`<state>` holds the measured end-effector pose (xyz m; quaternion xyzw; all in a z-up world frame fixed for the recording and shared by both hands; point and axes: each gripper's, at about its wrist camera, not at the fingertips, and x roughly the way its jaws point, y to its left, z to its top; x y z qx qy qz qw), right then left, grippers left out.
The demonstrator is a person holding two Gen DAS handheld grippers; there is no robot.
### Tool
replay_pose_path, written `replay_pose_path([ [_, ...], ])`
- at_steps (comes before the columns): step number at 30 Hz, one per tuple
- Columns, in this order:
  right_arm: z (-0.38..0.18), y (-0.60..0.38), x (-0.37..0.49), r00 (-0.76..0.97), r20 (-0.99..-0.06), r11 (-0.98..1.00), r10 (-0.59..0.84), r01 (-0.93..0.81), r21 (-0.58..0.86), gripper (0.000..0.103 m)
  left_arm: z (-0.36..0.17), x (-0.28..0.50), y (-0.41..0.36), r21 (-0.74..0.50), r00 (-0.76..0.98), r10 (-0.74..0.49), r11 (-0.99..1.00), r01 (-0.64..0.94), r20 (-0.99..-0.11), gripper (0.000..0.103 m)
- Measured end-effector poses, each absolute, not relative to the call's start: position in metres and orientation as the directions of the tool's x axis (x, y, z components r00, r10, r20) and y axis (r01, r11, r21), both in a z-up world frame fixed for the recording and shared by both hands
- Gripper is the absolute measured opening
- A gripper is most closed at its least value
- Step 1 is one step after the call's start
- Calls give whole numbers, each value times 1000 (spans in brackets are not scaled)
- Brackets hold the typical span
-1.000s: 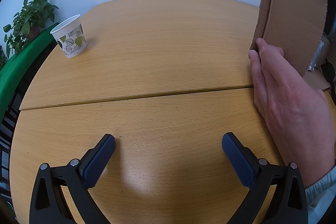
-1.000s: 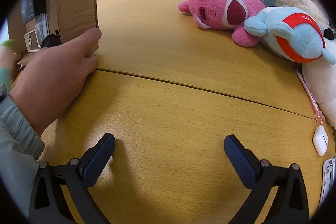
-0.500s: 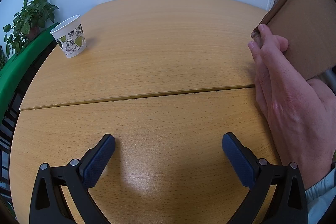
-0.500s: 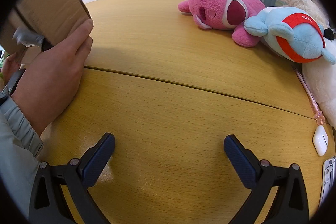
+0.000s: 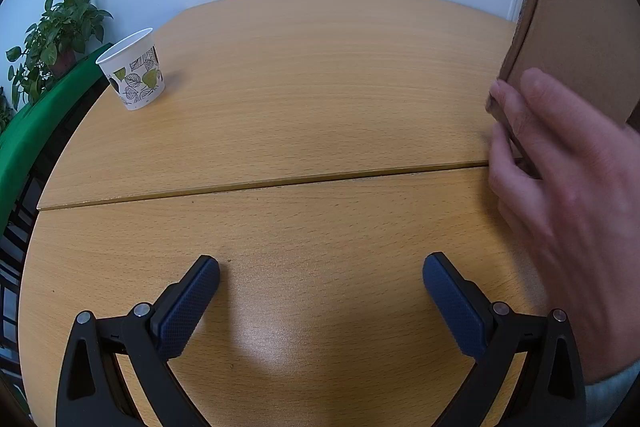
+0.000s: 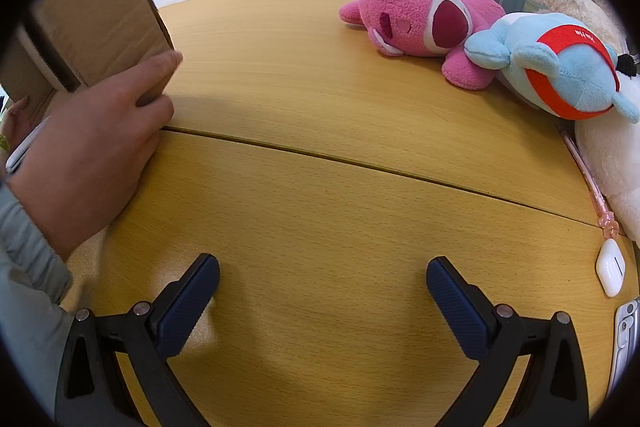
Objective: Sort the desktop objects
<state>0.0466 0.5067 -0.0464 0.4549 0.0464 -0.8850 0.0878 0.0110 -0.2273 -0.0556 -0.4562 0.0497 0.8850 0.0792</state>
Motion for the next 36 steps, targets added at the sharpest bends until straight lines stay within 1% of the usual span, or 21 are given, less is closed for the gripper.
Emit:
replay_pose_path([
  [36,-46,506,47,-571,-813,-980,-114,198,-2,103,-56,8,-225,17,-572,95,-982,-187,-815,103],
])
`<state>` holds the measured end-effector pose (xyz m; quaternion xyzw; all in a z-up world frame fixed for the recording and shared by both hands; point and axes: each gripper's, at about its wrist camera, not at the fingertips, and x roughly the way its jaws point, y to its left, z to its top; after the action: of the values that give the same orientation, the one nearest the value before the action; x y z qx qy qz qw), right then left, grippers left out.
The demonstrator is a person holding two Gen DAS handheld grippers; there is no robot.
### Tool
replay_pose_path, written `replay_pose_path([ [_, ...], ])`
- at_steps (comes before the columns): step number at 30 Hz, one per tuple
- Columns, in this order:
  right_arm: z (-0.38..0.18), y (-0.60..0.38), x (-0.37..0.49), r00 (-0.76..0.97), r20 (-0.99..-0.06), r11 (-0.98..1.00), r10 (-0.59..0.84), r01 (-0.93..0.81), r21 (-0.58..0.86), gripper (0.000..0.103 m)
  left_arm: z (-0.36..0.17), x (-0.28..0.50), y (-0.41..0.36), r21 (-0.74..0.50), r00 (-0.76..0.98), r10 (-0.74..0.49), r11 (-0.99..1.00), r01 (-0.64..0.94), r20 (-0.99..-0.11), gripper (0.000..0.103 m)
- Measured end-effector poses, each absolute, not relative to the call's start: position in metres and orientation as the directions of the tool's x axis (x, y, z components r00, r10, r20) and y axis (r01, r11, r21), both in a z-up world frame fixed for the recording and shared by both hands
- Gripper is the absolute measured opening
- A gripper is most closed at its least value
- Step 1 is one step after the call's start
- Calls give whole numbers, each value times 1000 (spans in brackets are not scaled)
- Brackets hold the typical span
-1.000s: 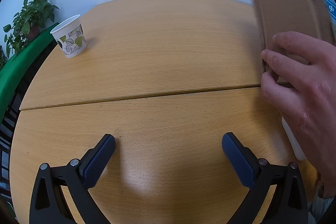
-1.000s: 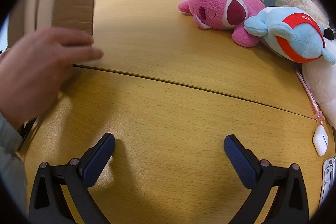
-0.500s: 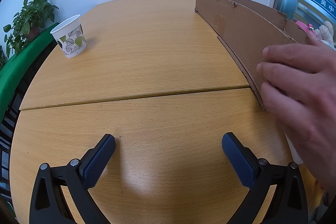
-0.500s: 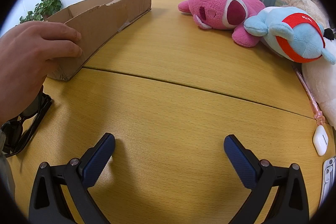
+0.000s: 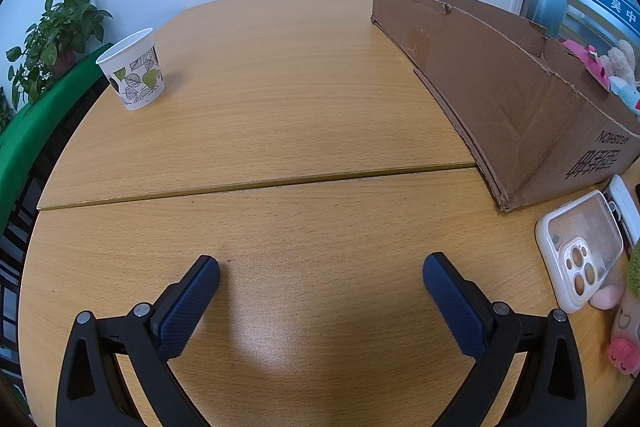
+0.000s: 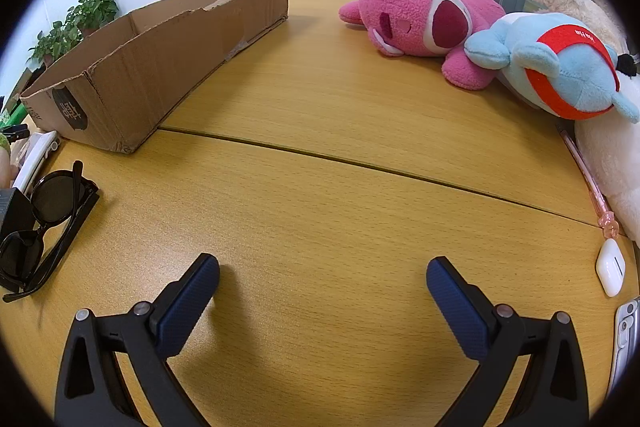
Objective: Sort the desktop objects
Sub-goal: 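Move both tools toward the pig plush beside the box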
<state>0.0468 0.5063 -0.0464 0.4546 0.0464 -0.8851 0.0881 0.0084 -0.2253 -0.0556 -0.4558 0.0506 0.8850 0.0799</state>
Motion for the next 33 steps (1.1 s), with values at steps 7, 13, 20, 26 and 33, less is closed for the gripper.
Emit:
replay_pose_path([
  [7,-45,504,44,-577,-813,-990,-81,142,-2,103,-56,8,-225,17,-572,95,-982,-188,-815,103],
  [13,-46,498,50,-584,-812,-1000,6,-8,-1,103,-56,8,-225,17,-572,96,-982,-188,-815,103],
  [20,-43,464,73,-553,-829,-992,79,-126,-11,103,-56,14,-220,16,-574,50,-994,-110,-817,103],
  [26,2,390,114,-676,-730,-990,101,2,-139,103,-45,41,-204,-2,-537,17,-1000,-28,-843,103],
  [33,108,306,163,-799,-564,-953,-208,295,-67,103,46,149,-156,-160,-760,180,-982,-102,-625,103],
])
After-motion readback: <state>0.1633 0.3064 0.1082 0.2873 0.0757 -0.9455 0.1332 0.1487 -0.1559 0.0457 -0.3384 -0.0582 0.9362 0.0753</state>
